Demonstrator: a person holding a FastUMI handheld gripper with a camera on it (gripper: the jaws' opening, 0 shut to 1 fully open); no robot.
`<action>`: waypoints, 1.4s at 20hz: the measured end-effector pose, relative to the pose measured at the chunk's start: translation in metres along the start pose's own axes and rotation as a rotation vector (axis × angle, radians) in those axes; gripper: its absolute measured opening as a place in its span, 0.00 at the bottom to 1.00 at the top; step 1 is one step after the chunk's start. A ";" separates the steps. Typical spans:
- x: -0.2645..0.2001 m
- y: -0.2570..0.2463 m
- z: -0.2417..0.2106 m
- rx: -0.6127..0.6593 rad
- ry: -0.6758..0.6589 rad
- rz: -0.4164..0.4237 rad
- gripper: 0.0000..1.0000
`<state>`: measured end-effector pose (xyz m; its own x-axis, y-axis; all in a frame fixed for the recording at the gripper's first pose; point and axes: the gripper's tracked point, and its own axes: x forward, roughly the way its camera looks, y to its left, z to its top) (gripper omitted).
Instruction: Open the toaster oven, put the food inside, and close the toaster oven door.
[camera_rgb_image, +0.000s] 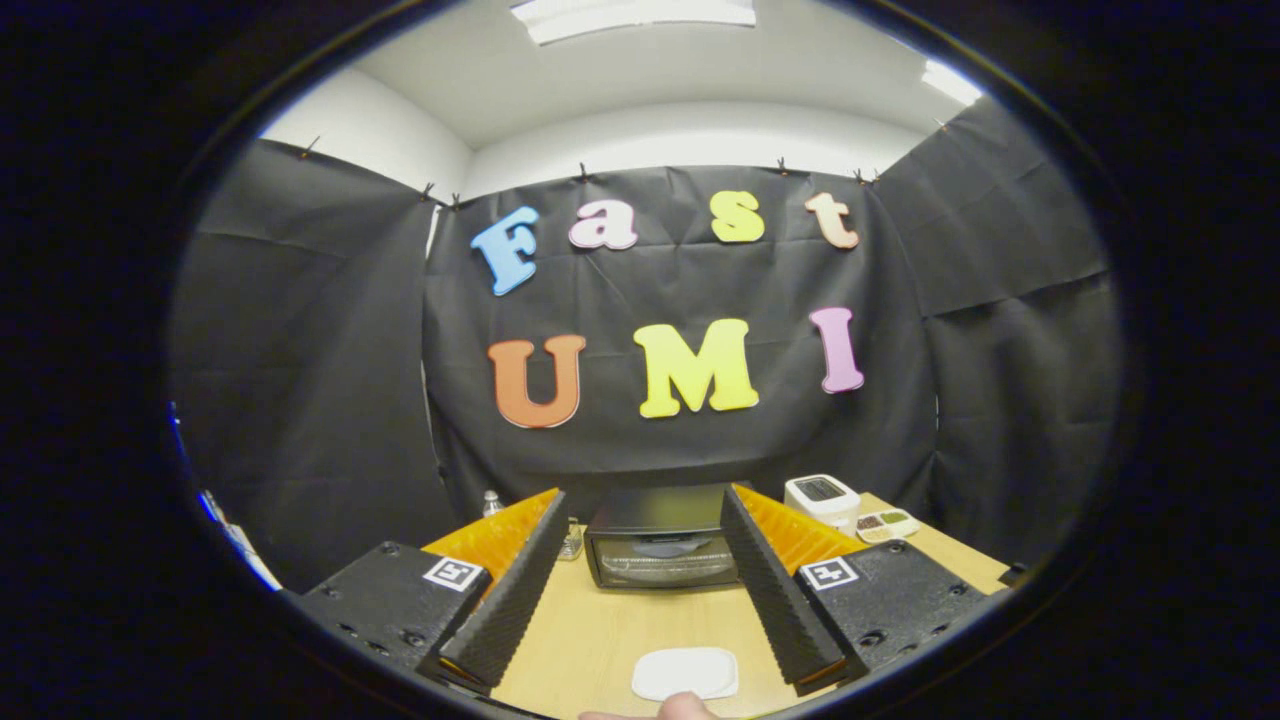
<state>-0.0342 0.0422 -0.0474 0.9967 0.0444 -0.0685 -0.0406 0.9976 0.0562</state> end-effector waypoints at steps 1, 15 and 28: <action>-0.007 0.001 -0.005 0.006 0.006 -0.001 1.00; -0.022 0.009 -0.036 -0.030 0.042 -0.080 0.99; -0.019 0.016 -0.035 -0.038 0.006 -0.079 0.99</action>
<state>-0.0567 0.0594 -0.0803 0.9964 -0.0348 -0.0770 0.0359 0.9993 0.0122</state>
